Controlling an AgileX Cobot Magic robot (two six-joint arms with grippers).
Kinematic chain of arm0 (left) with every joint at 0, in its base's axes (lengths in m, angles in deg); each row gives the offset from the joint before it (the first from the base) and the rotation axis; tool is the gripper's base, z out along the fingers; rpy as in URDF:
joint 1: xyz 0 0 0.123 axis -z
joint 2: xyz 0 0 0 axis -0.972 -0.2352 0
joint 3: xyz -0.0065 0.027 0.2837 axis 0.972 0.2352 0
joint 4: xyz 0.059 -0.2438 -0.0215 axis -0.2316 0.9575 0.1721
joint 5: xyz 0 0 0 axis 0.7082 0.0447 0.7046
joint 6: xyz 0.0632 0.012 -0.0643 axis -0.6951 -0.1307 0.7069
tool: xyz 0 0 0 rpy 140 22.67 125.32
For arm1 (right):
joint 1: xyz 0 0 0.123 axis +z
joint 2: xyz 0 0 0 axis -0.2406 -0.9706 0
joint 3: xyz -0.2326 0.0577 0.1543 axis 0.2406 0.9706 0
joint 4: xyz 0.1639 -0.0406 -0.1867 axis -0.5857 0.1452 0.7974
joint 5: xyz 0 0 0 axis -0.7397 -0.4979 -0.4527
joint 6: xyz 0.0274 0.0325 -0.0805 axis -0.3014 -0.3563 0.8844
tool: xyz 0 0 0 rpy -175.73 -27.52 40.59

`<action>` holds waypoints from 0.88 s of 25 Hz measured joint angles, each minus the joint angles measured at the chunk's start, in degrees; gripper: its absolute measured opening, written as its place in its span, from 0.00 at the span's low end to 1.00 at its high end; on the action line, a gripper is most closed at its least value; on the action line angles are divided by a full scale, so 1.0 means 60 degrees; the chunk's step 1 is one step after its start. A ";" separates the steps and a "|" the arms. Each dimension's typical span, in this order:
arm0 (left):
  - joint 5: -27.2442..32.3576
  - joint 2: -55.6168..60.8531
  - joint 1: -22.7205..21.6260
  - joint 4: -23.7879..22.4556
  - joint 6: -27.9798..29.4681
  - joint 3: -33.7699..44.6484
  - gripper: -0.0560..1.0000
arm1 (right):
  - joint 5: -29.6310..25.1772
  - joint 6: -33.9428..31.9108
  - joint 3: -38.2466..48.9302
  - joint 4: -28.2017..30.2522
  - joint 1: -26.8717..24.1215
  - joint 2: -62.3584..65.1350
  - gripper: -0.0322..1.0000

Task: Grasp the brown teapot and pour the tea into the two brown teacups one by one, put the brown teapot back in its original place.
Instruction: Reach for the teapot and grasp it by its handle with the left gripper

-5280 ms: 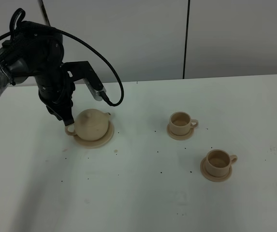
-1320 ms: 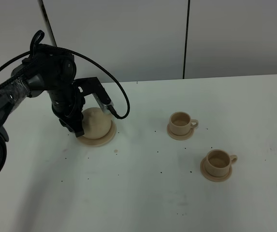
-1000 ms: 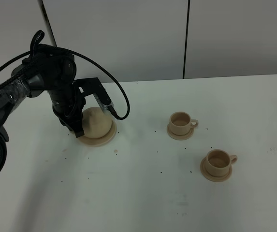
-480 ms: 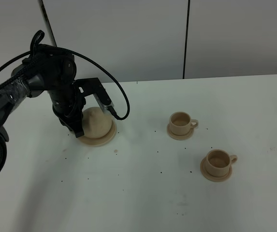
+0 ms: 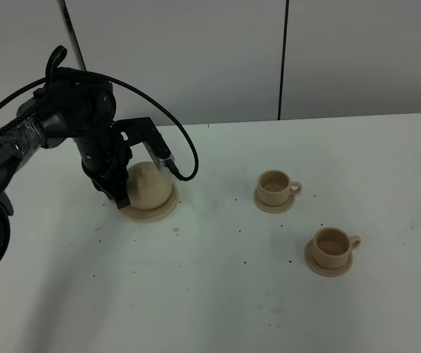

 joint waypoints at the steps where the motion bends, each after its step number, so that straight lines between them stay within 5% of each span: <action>1: -0.0022 0.0000 0.0000 0.0008 0.0000 0.0000 0.22 | 0.0000 0.0000 0.0000 0.0000 0.0000 0.0000 0.40; 22: 0.0308 0.0098 -0.0182 0.0396 0.0005 0.0000 0.22 | 0.0000 0.0000 0.0000 0.0000 0.0000 0.0000 0.40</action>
